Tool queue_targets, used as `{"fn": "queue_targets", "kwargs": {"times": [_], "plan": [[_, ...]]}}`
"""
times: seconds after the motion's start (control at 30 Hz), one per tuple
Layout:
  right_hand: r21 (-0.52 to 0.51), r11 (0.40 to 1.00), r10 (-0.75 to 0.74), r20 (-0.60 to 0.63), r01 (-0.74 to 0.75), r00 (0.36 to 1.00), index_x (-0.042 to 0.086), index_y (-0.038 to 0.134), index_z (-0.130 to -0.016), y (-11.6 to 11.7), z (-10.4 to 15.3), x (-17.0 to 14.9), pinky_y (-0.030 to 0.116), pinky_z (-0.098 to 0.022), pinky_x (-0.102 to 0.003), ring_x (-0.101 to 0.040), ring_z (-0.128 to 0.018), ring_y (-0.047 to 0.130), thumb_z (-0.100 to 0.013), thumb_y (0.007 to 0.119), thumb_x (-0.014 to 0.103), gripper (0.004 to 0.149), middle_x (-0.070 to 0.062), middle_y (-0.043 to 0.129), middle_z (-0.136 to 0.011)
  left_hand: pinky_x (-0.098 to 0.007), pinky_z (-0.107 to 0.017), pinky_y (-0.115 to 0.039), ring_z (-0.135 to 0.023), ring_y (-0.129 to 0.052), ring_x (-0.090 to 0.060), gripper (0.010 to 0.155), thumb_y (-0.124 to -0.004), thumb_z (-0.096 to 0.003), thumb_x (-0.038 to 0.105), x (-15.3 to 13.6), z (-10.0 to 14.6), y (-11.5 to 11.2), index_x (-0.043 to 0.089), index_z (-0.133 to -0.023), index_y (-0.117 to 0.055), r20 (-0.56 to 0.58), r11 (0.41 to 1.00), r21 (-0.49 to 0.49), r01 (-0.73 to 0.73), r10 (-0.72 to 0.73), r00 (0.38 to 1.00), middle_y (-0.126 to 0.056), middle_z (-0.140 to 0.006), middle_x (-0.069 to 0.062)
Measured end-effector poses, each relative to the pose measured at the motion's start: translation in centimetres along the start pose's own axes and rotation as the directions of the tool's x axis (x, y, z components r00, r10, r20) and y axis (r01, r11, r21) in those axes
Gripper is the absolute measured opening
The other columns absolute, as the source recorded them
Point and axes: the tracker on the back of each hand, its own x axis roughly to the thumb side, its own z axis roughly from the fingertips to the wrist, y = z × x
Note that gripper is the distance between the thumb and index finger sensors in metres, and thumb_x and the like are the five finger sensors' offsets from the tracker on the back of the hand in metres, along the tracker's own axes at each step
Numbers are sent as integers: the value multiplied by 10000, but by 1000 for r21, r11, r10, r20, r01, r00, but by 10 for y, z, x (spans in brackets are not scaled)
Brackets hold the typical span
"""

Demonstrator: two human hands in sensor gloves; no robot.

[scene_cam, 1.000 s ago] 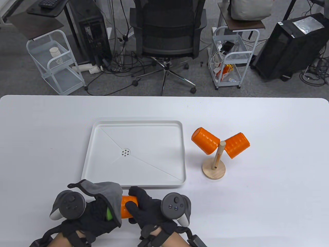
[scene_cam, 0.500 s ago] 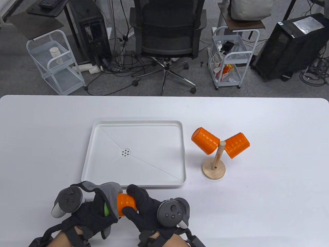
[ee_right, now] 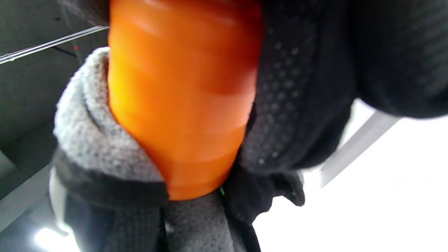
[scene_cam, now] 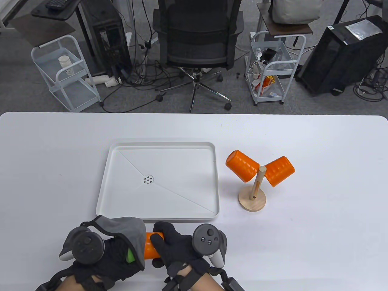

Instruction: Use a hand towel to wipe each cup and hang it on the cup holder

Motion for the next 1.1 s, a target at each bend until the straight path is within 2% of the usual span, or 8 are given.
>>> {"fn": "queue_targets", "kwargs": {"times": [0.07,0.2,0.27,0.43,0.67,0.9,1.1], "plan": [[10,1000,-23,-23,23,999,-81,599,-915,0,0,-2,947,-168,-471,-256,-161,1100,-501,610,586,786,-337,920,-611,-509,-683,-762,-696,-916,-166,902,-741,-473,665,3,0,0,518,-942,15,2,999,1,49,-49,999,-73,-1144,26],[5,1000,-1,7,1,1000,-70,586,-926,0,-1,-2,943,-182,-462,-240,-171,1086,-503,597,593,786,-322,911,-636,-508,-685,-762,-694,-913,-160,900,-747,-470,664,1,0,-1,531,-942,8,-12,1000,11,6,-5,1000,-77,-1147,39],[4,1000,1,30,-1,1000,-62,571,-937,1,0,-2,935,-199,-469,-248,-191,1077,-503,601,587,782,-325,895,-664,-498,-674,-775,-676,-920,-147,900,-744,-471,668,-2,0,-1,529,-944,8,-21,999,13,-46,46,999,-83,-1148,38],[-23,992,128,158,-126,979,-15,499,-977,4,1,6,907,-285,-500,-279,-294,1053,-504,612,570,760,-318,822,-776,-489,-649,-792,-643,-928,-137,899,-744,-473,671,-14,-1,-2,521,-952,3,-36,970,8,-243,243,969,-100,-1150,24],[-28,970,241,289,-243,927,85,362,-1031,9,3,14,783,-496,-609,-408,-579,944,-509,654,520,740,-269,622,-984,-480,-623,-808,-614,-936,-130,896,-740,-478,672,-27,-1,-3,504,-961,-4,-51,894,7,-449,449,892,-116,-1149,5],[-29,946,308,395,-323,866,168,292,-1054,13,4,19,639,-649,-661,-489,-813,779,-501,714,442,747,-173,465,-1106,-477,-608,-817,-601,-942,-128,895,-732,-483,676,-38,-1,-5,490,-969,-4,-48,799,-3,-602,601,798,-132,-1147,-17],[-54,927,355,447,-372,821,205,297,-1054,15,6,22,573,-704,-663,-508,-908,688,-485,756,386,754,-96,418,-1141,-476,-596,-823,-591,-949,-129,889,-730,-488,674,-44,-1,-7,484,-979,-14,-46,731,-14,-682,681,731,-142,-1147,-34]]}}
